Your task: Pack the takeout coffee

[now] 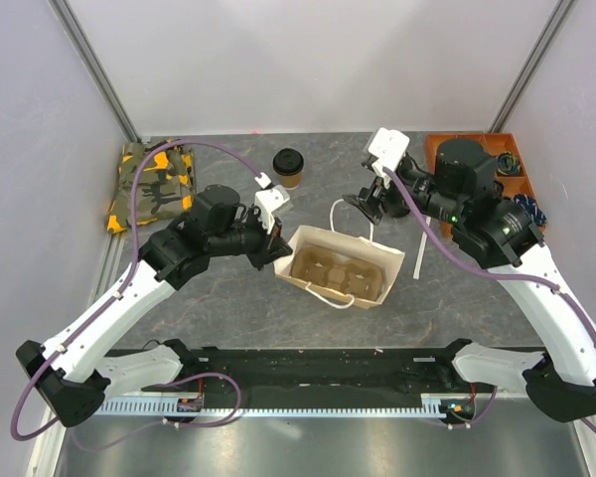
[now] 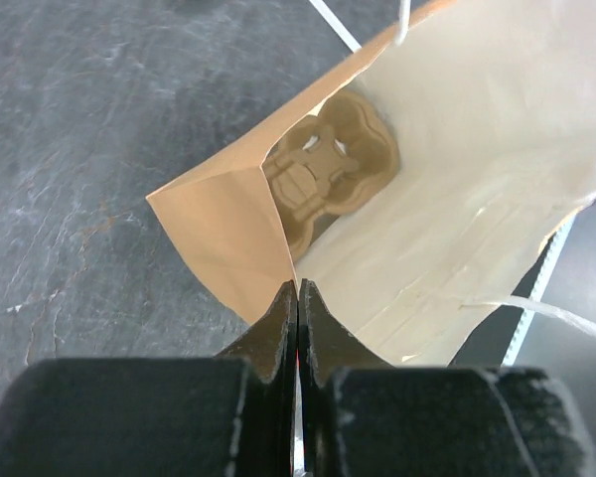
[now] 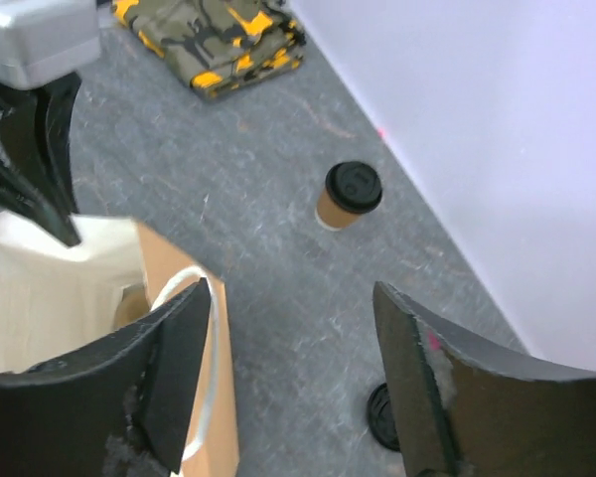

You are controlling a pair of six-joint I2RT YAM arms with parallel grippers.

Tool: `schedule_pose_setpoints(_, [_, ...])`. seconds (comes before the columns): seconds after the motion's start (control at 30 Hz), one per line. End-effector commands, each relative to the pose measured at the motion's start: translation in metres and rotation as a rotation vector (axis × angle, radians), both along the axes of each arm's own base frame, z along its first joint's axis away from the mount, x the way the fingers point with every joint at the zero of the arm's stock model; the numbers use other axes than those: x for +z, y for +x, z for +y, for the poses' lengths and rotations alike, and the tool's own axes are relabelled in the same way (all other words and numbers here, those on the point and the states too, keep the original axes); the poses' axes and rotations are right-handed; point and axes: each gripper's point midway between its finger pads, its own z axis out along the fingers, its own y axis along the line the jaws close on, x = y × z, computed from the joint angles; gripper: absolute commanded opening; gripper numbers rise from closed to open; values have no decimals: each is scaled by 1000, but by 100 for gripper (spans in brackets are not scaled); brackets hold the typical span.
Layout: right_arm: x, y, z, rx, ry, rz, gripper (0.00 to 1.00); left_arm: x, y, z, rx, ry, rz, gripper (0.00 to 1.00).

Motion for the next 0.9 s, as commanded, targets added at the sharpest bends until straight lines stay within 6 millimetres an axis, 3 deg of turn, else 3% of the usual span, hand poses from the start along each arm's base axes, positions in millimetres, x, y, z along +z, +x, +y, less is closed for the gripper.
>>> schedule_pose_setpoints(0.0, [13,0,-6,-10,15,-107,78,21,-25,-8,-214,-39,-111,2])
schedule_pose_setpoints(0.03, [1,3,-8,-28,-1,-92,78,17,-28,-8,-240,-38,-128,2])
schedule_pose_setpoints(0.13, [-10,6,-11,-58,-8,-79,80,24,-33,-5,-288,-53,-209,2])
schedule_pose_setpoints(0.33, [-22,10,-17,-113,16,-62,81,25,-30,-3,-287,-39,-256,2])
schedule_pose_setpoints(0.5, [-33,15,-21,-151,5,-38,81,30,-22,-7,-251,-32,-215,2])
schedule_pose_setpoints(0.73, [-53,43,-27,-214,-5,93,84,28,-16,-4,-173,23,-77,2])
schedule_pose_setpoints(0.77, [-66,45,-23,-189,-24,147,85,25,-17,-1,-154,33,-52,2])
schedule_pose_setpoints(0.8, [-63,48,-23,-179,-21,157,86,25,-11,2,-112,53,-52,2])
schedule_pose_setpoints(0.87, [-81,58,-28,-192,-55,229,88,22,-10,5,-84,73,-12,2])
